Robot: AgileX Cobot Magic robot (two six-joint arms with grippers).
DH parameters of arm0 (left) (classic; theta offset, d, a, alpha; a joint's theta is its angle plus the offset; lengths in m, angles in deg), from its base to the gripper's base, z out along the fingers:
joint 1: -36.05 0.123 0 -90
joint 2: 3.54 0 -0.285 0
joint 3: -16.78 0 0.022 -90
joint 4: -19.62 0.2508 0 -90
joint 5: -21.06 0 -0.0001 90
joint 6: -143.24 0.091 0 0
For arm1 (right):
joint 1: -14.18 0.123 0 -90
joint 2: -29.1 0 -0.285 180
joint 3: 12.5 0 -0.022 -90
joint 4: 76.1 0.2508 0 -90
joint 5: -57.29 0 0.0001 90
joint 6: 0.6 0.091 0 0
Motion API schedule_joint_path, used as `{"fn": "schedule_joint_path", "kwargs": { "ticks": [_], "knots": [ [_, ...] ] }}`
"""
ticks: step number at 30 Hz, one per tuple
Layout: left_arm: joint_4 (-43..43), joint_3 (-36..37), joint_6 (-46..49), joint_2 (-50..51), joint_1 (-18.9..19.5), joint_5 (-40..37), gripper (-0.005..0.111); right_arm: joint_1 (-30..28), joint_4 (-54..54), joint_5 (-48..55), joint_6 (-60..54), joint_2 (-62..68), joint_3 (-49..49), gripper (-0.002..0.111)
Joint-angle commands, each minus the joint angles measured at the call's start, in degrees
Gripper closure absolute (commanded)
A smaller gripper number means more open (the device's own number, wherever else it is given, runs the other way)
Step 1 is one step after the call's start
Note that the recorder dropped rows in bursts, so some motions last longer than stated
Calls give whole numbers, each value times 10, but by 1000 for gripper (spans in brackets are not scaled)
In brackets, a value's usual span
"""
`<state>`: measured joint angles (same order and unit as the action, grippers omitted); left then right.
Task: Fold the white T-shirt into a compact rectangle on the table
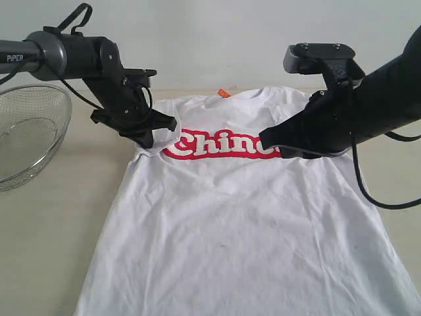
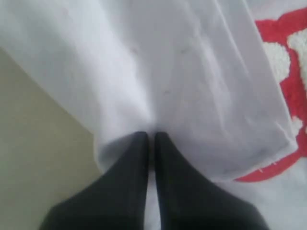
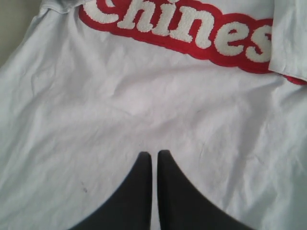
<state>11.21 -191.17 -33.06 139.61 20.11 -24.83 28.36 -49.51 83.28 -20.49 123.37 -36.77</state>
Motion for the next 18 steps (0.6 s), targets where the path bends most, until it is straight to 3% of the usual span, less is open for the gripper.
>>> {"fn": "schedule_joint_path", "kwargs": {
  "ticks": [1,15,18],
  "knots": [
    [0,-1,-2,-15,1,-18,102,-4,-1,-7,-4,-7,-2,108],
    [11,0,-3,1,1,-47,102,-4,-1,-7,-4,-7,-2,108],
    [51,0,-23,11,1,-59,102,-4,-1,-4,-4,-7,-2,108]
  ]
}}
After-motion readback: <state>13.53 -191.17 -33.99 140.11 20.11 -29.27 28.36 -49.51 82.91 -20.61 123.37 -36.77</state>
